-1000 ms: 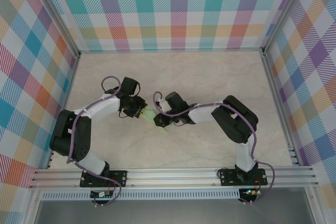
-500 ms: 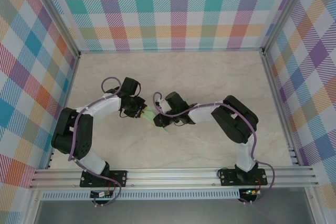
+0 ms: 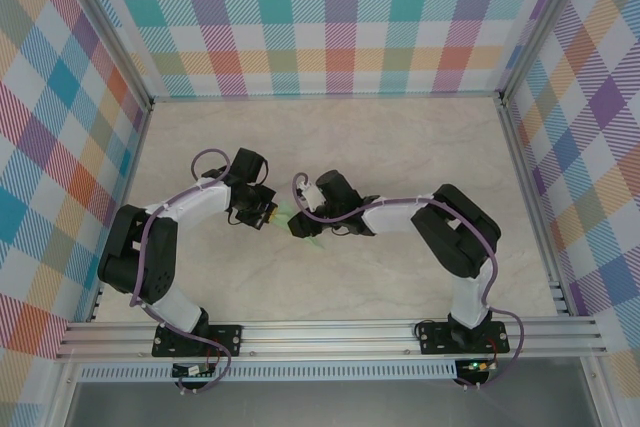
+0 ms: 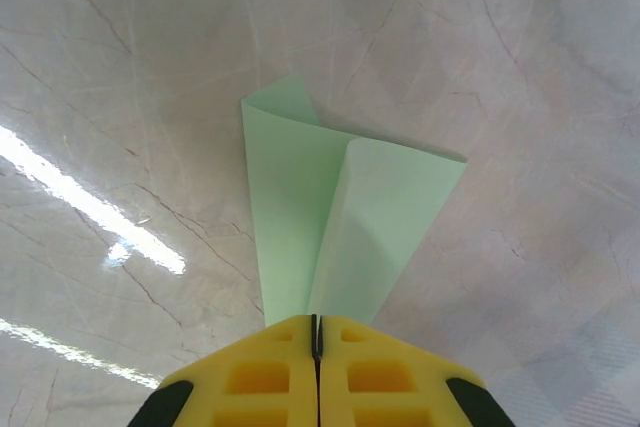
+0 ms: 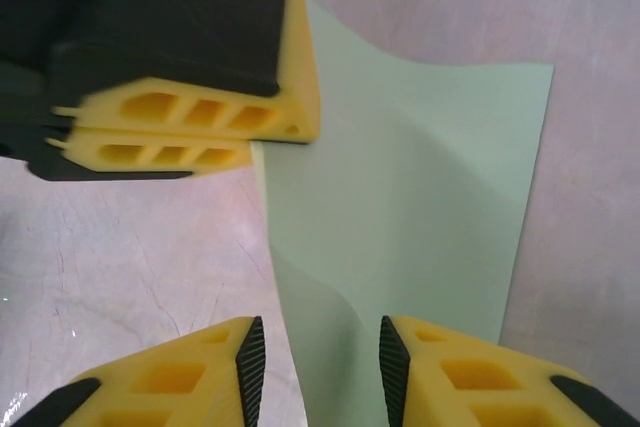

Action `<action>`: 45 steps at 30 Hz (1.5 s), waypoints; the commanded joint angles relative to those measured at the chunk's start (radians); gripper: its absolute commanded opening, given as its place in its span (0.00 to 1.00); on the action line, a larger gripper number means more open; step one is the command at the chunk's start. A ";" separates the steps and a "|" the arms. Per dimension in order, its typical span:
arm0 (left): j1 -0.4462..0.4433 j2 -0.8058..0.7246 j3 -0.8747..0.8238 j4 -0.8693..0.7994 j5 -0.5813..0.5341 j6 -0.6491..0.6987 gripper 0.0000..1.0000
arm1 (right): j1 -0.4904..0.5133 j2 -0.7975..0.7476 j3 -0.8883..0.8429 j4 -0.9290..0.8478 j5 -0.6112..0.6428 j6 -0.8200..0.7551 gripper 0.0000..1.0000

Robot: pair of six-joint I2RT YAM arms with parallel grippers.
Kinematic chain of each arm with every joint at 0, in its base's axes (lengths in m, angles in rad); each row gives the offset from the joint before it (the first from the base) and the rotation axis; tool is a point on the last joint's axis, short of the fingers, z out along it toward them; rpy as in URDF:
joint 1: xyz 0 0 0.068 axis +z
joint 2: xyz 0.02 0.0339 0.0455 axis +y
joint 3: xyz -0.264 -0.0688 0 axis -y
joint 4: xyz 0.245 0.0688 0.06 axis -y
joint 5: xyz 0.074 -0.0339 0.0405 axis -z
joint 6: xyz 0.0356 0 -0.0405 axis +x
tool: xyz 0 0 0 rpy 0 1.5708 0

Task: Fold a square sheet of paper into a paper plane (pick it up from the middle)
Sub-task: Fold the wing for the fifth time at the center of the table.

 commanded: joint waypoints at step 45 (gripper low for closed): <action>0.012 0.027 0.038 -0.045 0.024 -0.037 0.04 | 0.162 -0.006 -0.122 0.232 0.356 -0.300 0.36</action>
